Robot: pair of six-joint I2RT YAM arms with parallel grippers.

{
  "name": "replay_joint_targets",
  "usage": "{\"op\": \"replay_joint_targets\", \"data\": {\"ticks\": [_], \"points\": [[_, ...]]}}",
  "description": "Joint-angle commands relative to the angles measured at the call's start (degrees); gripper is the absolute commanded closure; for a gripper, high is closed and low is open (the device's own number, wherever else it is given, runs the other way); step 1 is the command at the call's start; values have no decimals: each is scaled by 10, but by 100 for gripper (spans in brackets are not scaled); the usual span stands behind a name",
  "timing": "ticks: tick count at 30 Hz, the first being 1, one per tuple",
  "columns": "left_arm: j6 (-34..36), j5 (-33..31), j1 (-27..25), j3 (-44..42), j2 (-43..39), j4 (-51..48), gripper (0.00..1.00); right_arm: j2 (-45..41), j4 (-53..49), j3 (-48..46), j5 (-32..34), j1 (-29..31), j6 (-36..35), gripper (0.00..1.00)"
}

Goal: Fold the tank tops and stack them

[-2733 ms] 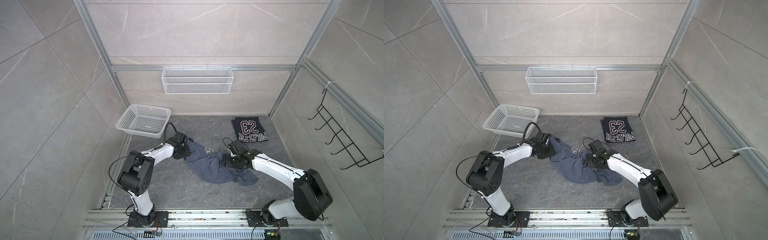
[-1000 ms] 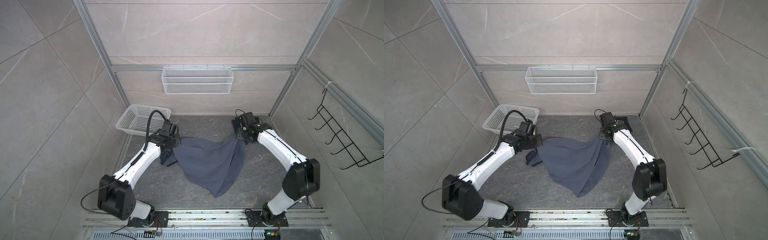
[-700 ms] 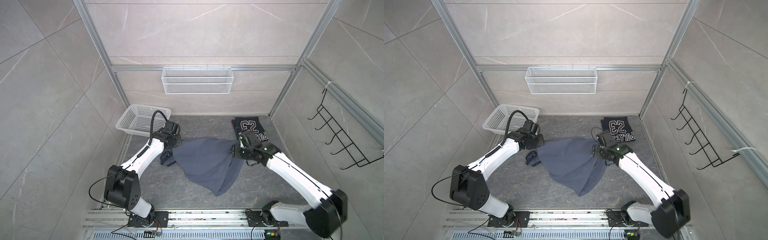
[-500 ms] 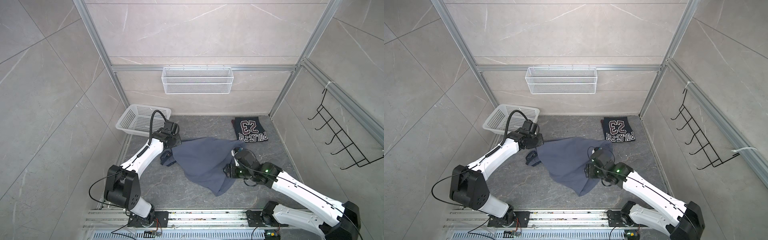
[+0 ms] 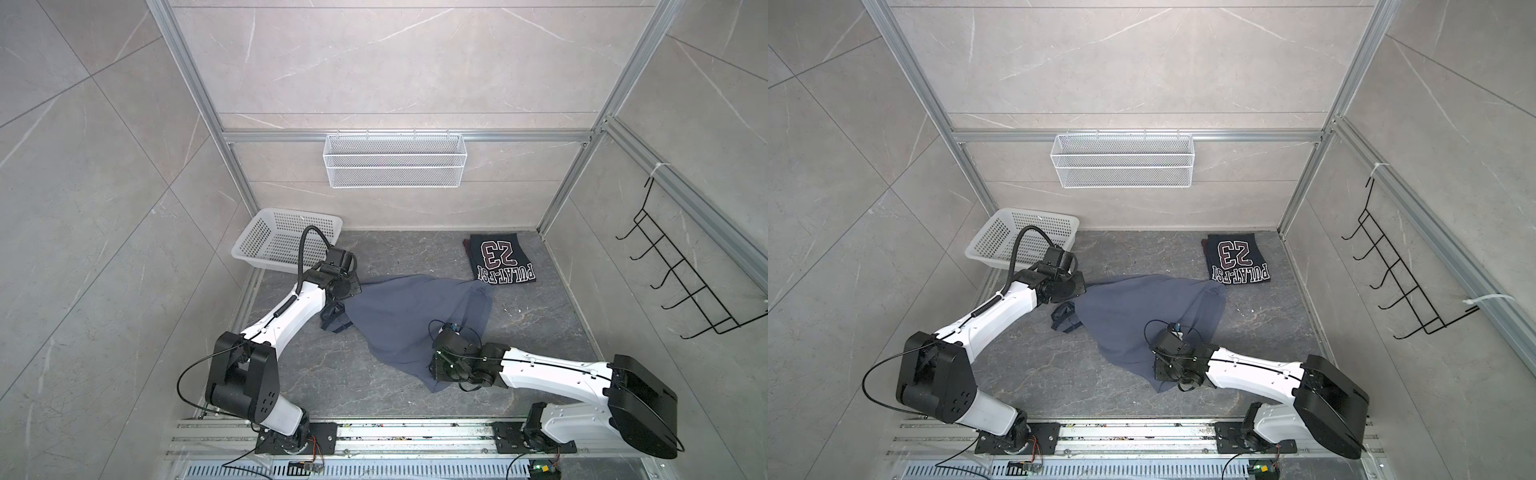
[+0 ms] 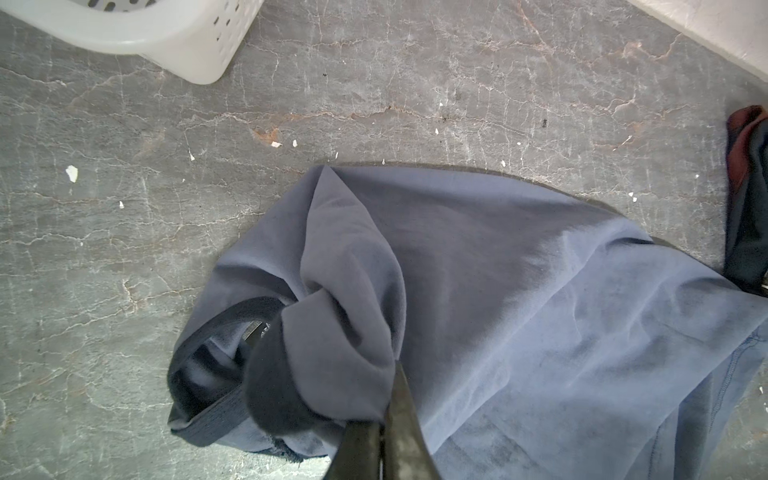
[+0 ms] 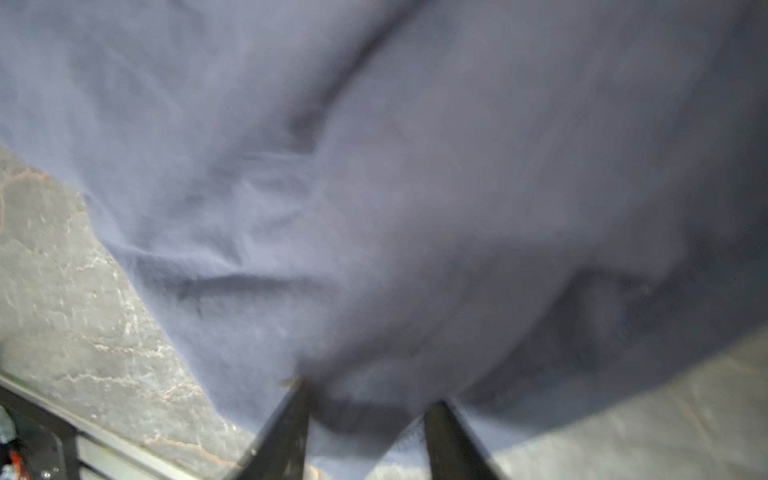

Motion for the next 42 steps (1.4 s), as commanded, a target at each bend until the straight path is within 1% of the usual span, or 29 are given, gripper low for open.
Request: {"op": "replay_joint_targets", "data": {"ticks": [1, 2, 7, 9, 13, 16, 20, 22, 26, 31, 37, 42], "points": [[-6, -6, 2, -15, -39, 21, 100, 0, -3, 29, 35, 12, 2, 78], [-5, -11, 2, -20, -47, 23, 100, -11, -21, 38, 49, 16, -1, 81], [9, -46, 2, -38, -87, 28, 100, -102, -101, 53, 115, 22, -13, 92], [15, -54, 2, -45, -105, 28, 100, -132, -132, 60, 134, 22, -21, 95], [24, -60, 2, -57, -140, 27, 100, -146, -150, 74, 134, 22, -38, 98], [36, -86, 3, -49, -154, 9, 100, -124, -135, 88, 123, 22, -48, 98], [50, -134, 3, -25, -166, -22, 100, -81, -187, 167, 130, 22, -77, 100], [48, -148, 3, -18, -180, -27, 100, -85, -219, 201, 156, 22, -90, 100], [48, -166, 3, -12, -219, -31, 100, -120, -235, 229, 177, 21, -116, 100], [63, -165, 4, -7, -272, -29, 100, -139, -251, 249, 182, 21, -130, 100], [75, -166, 3, 27, -315, -56, 100, -159, -256, 281, 170, 21, -142, 100], [82, -144, 3, 61, -337, -65, 100, -187, -307, 339, 194, 21, -153, 100]]}}
